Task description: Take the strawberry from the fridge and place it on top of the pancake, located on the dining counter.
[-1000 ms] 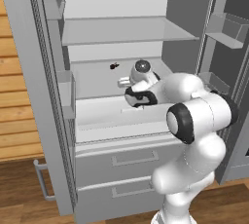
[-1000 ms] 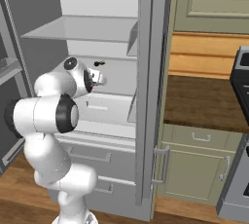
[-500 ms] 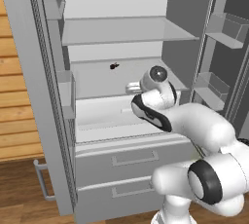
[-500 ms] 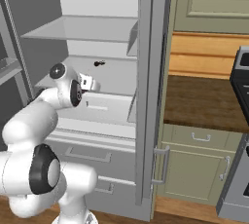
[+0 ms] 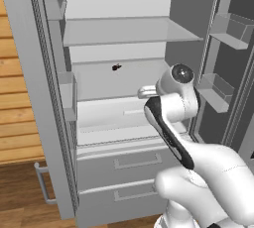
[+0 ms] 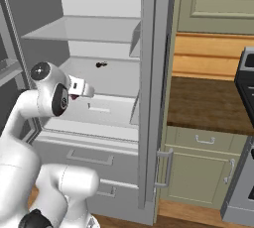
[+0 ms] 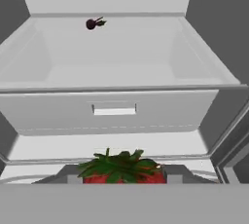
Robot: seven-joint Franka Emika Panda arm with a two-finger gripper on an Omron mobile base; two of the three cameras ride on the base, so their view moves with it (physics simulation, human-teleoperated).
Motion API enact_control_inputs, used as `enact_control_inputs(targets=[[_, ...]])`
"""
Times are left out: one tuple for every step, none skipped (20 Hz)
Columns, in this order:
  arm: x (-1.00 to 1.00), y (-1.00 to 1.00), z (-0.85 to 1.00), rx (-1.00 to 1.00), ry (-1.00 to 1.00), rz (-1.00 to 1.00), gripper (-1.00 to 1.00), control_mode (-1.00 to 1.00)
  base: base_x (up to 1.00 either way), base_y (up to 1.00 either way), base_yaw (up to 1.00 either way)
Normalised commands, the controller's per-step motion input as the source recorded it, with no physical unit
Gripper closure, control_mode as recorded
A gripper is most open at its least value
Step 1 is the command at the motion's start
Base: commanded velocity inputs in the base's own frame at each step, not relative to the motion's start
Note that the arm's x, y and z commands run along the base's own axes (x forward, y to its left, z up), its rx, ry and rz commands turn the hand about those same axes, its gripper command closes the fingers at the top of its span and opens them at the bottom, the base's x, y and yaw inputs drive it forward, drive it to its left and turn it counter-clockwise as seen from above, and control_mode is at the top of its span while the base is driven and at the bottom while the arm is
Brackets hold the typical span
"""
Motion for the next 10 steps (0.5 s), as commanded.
enact_control_inputs(targets=[[-1.00,0.00,0.61,0.00,0.07,0.00,1.00,-1.00,0.00,0.00,0.00],[-1.00,-0.02,0.64,0.00,0.06,0.00,1.00,-1.00,0.00,0.00,0.00],[-0.99,0.00,0.61,0.00,0.07,0.00,1.00,-1.00,0.00,0.00,0.00],[-0.92,0.00,0.64,0.00,0.07,0.00,1.00,-1.00,0.00,0.00,0.00],[-0.92,0.00,0.64,0.00,0.04,0.00,1.00,-1.00,0.00,0.00,0.00],[-0.91,0.00,0.62,0.00,0.03,0.00,1.00,-1.00,0.00,0.00,0.00],[-0.86,0.00,0.56,0.00,0.03,0.00,1.00,-1.00,0.00,0.00,0.00],[-0.64,0.00,0.36,0.00,0.09,0.00,1.00,-1.00,0.00,0.00,0.00],[-0.66,0.00,0.36,0.00,0.09,0.00,1.00,-1.00,0.00,0.00,0.00],[-0.67,0.00,0.29,0.00,0.07,0.00,1.00,-1.00,0.00,0.00,0.00]])
